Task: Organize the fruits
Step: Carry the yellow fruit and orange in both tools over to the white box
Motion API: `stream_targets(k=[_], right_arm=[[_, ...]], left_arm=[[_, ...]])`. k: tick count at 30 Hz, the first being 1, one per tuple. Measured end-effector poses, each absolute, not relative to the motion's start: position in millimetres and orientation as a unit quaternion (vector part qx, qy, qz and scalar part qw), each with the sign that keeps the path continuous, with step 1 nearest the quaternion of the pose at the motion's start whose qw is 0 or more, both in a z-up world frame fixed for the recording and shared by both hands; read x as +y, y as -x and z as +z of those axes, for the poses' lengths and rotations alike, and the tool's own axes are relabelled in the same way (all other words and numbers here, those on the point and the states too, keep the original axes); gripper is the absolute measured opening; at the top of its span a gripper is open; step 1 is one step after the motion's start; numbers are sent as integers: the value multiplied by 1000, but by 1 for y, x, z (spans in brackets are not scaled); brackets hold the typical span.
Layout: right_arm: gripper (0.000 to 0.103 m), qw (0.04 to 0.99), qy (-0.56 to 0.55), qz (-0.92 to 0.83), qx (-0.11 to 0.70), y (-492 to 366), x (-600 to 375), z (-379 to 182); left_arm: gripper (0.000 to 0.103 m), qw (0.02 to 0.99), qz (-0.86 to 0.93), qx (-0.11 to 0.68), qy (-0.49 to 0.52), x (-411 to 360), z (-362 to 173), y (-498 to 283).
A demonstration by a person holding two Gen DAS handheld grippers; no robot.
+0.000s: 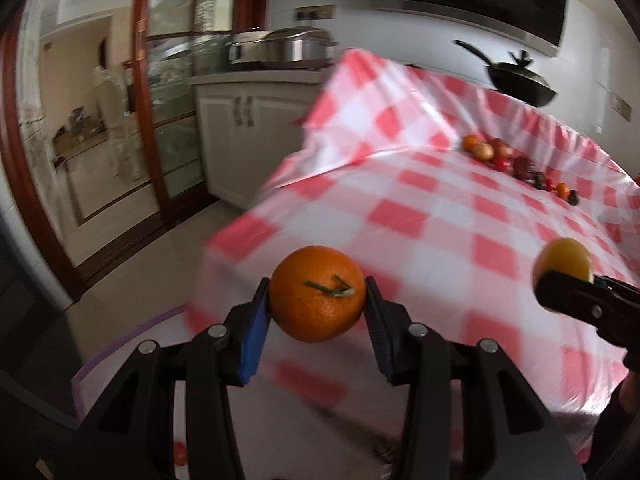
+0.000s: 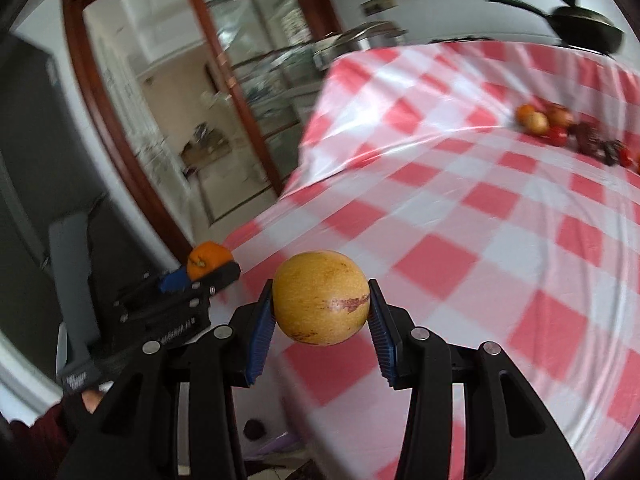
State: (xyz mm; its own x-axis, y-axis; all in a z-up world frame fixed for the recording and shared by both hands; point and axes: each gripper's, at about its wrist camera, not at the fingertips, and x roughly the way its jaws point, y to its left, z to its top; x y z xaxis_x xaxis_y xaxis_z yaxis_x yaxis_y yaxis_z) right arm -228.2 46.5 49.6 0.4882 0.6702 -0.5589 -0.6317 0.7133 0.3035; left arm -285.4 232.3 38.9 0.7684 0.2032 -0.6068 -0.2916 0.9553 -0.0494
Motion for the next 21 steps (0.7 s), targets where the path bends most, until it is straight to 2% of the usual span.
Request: stream_targets(k=[9,15,21], right_arm=[[44,797,84,468,373,283,129,14],[44,742,193,492,414,313,186,-35],[44,696,291,467,461,321,234,-91]], left_arm=[[45,902,211,369,78,296,-9,326],[45,846,237,476,38,322,-71,319],[45,799,230,552,64,345,-118,312]])
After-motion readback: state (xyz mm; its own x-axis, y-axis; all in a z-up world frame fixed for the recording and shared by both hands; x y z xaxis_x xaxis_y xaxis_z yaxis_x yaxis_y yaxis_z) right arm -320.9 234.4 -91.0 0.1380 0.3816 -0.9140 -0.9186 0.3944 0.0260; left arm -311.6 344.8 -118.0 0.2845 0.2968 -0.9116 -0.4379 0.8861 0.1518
